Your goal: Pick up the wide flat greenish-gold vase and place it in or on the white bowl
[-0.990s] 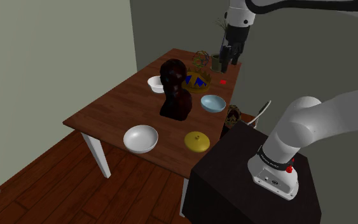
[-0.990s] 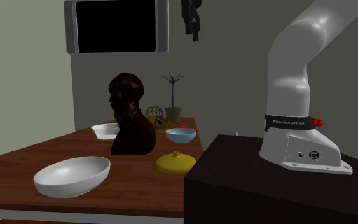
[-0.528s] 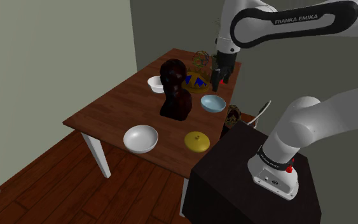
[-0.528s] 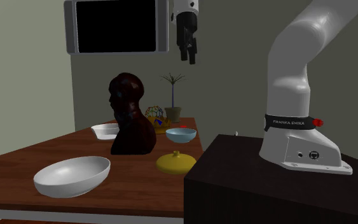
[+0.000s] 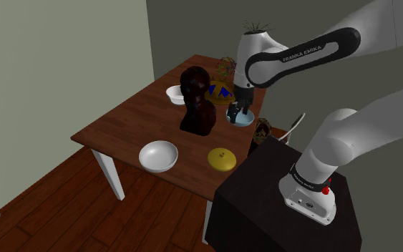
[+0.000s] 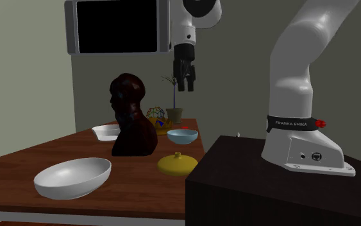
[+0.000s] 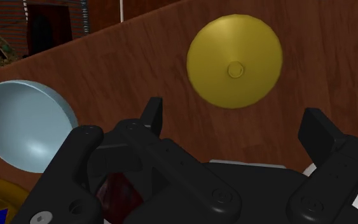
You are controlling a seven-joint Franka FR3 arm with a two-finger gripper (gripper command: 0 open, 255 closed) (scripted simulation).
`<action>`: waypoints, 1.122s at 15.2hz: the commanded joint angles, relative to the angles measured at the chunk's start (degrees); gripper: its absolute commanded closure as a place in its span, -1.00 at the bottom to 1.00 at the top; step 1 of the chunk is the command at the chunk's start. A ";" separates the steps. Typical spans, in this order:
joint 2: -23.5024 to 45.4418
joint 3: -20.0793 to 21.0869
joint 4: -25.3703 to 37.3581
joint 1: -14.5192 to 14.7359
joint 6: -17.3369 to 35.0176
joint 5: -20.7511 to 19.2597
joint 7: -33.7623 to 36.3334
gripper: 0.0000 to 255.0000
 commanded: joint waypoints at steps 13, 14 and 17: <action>32.78 2.89 -3.63 -0.18 35.55 0.12 6.20 -1.00; 34.65 2.88 -3.31 -0.16 37.05 -0.25 6.69 -1.00; 37.96 2.55 -3.15 -0.10 40.17 -1.47 7.55 -1.00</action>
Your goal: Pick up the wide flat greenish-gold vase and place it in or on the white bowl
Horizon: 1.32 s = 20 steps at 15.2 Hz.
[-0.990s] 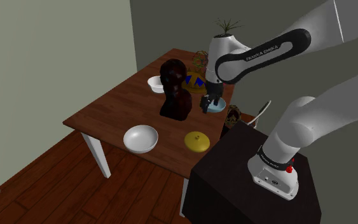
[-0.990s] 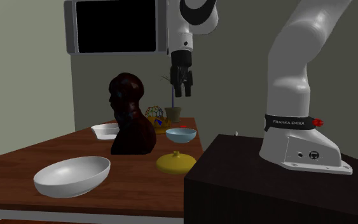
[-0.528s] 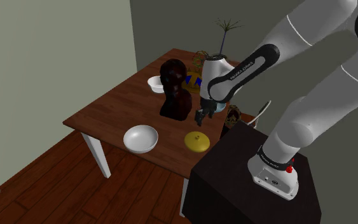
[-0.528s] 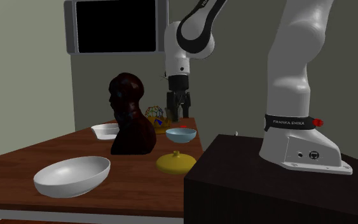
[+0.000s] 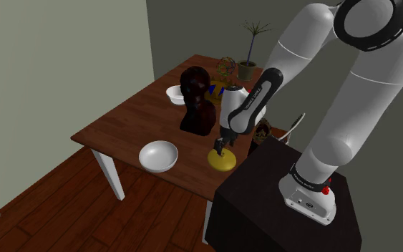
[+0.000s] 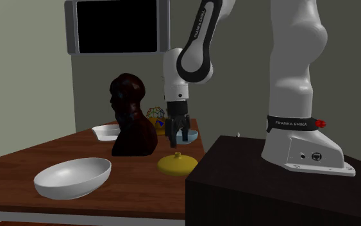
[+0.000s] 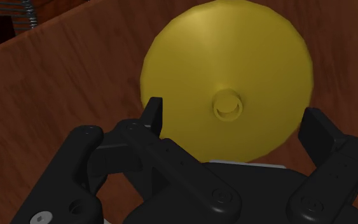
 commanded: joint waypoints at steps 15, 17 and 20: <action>6.62 -1.29 0.71 0.65 5.90 -2.65 1.89 1.00; 6.62 -1.29 0.71 0.65 5.91 -2.65 1.89 1.00; 6.60 -1.29 0.71 0.64 5.89 -2.65 1.88 1.00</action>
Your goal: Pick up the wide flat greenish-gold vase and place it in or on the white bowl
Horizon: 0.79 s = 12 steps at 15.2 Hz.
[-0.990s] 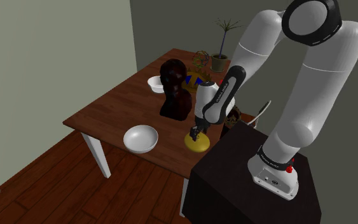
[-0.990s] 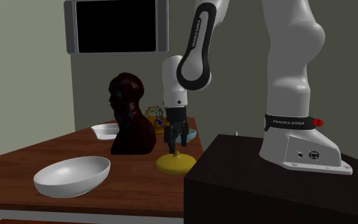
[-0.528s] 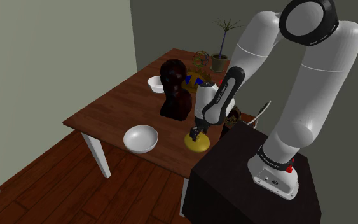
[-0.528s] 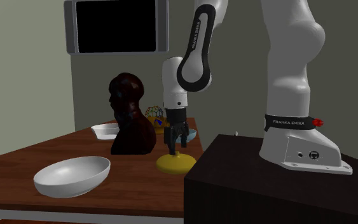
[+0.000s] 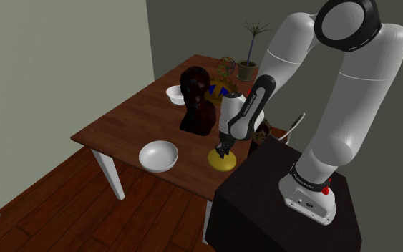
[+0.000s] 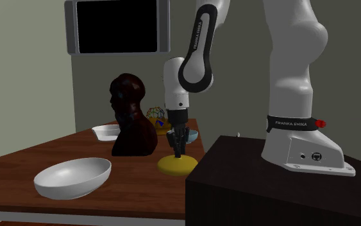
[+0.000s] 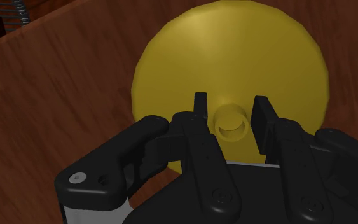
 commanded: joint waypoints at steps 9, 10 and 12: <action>-8.18 1.70 -1.18 -0.84 -6.96 3.31 -2.25 1.00; -9.33 1.80 -1.28 -0.84 -8.00 3.71 -2.52 1.00; -11.59 1.90 -1.42 -0.76 -10.10 4.42 -2.99 1.00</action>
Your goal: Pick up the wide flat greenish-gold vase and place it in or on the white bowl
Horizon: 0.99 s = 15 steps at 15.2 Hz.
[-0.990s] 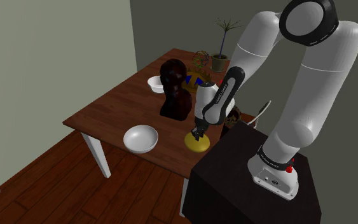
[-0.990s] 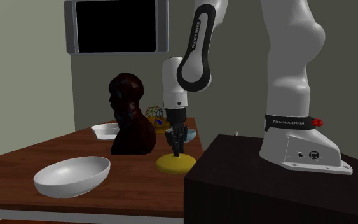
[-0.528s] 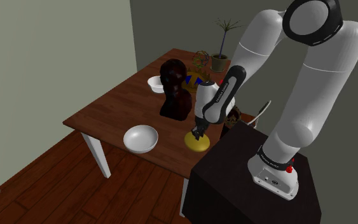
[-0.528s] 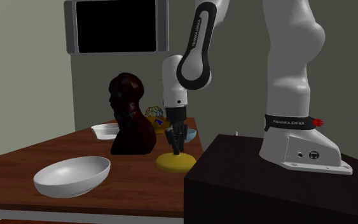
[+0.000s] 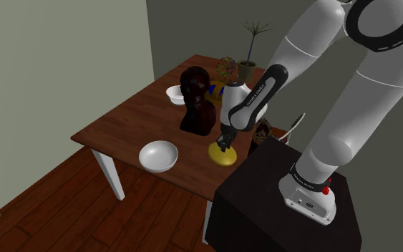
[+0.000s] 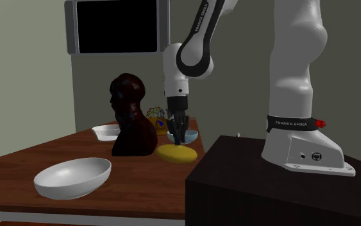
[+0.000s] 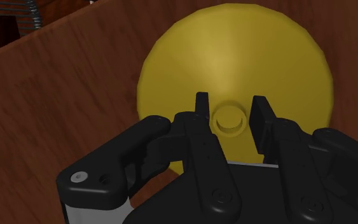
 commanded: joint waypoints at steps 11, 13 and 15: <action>-12.69 -0.18 0.21 0.64 -12.88 2.46 -1.62 1.00; -14.54 -0.28 0.52 0.73 -15.04 2.61 -1.72 1.00; -16.32 -0.39 0.89 0.80 -17.18 2.72 -1.81 1.00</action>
